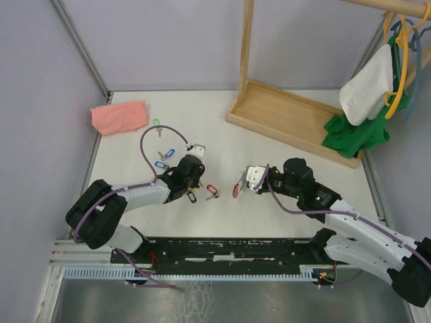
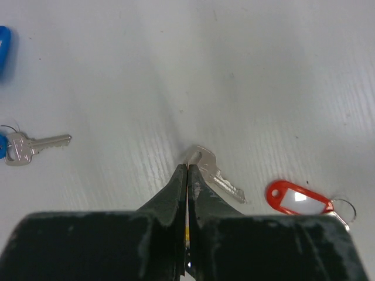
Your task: Put the keys on the keyring
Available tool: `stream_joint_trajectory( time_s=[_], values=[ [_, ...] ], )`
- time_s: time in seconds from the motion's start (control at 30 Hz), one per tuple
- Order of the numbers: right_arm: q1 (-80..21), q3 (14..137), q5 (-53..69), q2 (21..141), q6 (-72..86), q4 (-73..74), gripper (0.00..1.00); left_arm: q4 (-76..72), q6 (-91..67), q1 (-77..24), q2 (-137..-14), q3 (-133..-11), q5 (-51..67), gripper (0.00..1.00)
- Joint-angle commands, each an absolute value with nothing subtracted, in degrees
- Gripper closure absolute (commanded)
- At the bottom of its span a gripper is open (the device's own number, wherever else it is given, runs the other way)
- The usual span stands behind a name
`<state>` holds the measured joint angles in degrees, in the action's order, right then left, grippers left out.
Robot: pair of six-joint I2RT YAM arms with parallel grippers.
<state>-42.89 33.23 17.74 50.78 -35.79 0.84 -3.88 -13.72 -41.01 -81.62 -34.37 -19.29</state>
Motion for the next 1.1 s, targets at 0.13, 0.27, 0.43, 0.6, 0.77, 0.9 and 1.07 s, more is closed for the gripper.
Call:
stream_joint_trajectory(
  time_s=[0.13, 0.27, 0.43, 0.6, 0.77, 0.9, 1.07],
  values=[
    [-42.8, 33.5, 17.5, 49.9, -35.1, -2.8, 0.99, -13.5, -16.4, -37.1, -88.0, -37.4, -17.6, 0.93],
    [-42.8, 33.6, 17.8, 50.2, -35.2, -2.8, 0.99, -11.0, -17.4, -35.8, -88.8, -38.2, -14.9, 0.84],
    [-42.8, 33.7, 18.3, 50.4, -35.2, -2.8, 0.99, -5.9, -18.3, -34.9, -87.1, -39.8, -13.4, 0.72],
    [-42.9, 33.8, 18.7, 50.1, -35.2, -2.6, 0.99, -0.1, -19.5, -32.9, -86.6, -42.6, -10.2, 0.64],
    [-42.8, 33.8, 18.7, 49.9, -35.2, -2.5, 0.99, 5.2, -18.5, -32.8, -87.3, -46.1, -8.7, 0.63],
    [-42.8, 33.8, 19.0, 49.9, -35.1, -2.5, 0.99, 8.6, -16.9, -33.0, -88.9, -48.8, -7.1, 0.65],
    [-42.8, 33.8, 19.4, 50.1, -35.2, -2.4, 0.99, 11.9, -14.6, -34.9, -90.5, -51.3, -9.5, 0.65]
  ],
)
